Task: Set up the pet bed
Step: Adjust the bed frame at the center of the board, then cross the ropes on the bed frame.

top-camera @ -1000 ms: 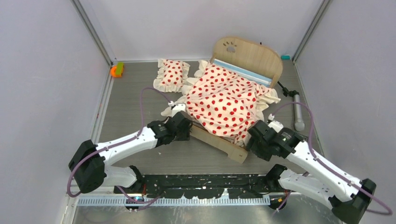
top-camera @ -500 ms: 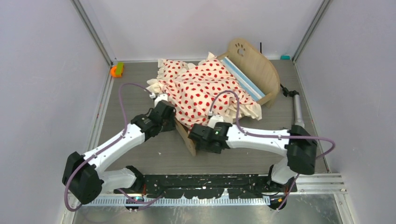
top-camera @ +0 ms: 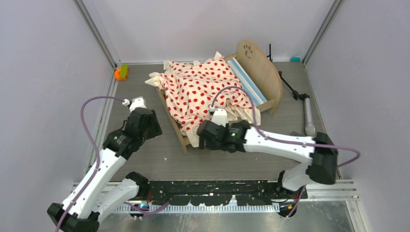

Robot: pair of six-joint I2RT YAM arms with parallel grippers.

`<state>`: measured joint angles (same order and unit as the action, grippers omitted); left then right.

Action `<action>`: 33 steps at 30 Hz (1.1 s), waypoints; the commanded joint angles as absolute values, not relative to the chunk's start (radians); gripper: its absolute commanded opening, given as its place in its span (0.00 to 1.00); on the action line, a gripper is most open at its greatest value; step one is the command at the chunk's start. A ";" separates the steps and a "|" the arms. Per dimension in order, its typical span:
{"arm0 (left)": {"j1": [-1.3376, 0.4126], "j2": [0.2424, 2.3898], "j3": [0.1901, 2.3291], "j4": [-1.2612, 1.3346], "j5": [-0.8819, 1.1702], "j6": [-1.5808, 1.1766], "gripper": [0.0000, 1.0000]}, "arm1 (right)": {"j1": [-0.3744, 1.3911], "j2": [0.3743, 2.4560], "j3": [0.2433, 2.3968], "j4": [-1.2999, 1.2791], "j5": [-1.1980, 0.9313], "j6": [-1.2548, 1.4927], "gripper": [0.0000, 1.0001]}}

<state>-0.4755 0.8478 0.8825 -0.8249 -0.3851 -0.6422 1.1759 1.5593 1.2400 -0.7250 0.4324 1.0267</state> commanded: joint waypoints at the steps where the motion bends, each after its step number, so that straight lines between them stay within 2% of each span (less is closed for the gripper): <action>1: -0.471 0.753 0.881 -0.901 -0.389 -0.627 0.59 | 1.171 1.343 1.158 -0.717 0.391 0.884 0.75; 6: -0.471 0.719 0.915 -0.900 -0.314 -0.648 0.61 | 1.151 1.222 1.228 -0.824 0.440 0.785 0.84; 9: -0.472 0.732 0.947 -0.884 -0.275 -0.648 0.62 | 1.045 1.221 1.303 -0.825 0.383 0.725 0.85; 13: -0.471 0.763 0.998 -0.872 -0.265 -0.635 0.62 | 0.899 1.331 1.434 -0.810 0.256 0.642 0.85; 18: -0.471 0.804 1.034 -0.871 -0.263 -0.617 0.63 | 0.867 1.525 1.625 -0.777 0.126 0.510 0.89; 28: -0.471 0.829 1.037 -0.856 -0.236 -0.610 0.63 | 0.811 1.861 1.808 -0.810 0.141 0.438 0.88; 30: -0.471 0.834 1.038 -0.849 -0.222 -0.605 0.63 | 0.780 1.885 1.814 -0.801 0.128 0.440 0.73; 32: -0.471 0.841 1.043 -0.837 -0.205 -0.596 0.63 | 0.736 1.884 1.809 -0.775 0.091 0.470 0.48; 33: -0.471 0.846 1.047 -0.833 -0.198 -0.591 0.63 | 0.707 1.877 1.802 -0.757 0.054 0.491 0.31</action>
<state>-0.4755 0.8371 1.0058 -0.8860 -0.2352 -0.6182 0.7918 1.9156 1.7584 -0.7990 0.1184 0.4667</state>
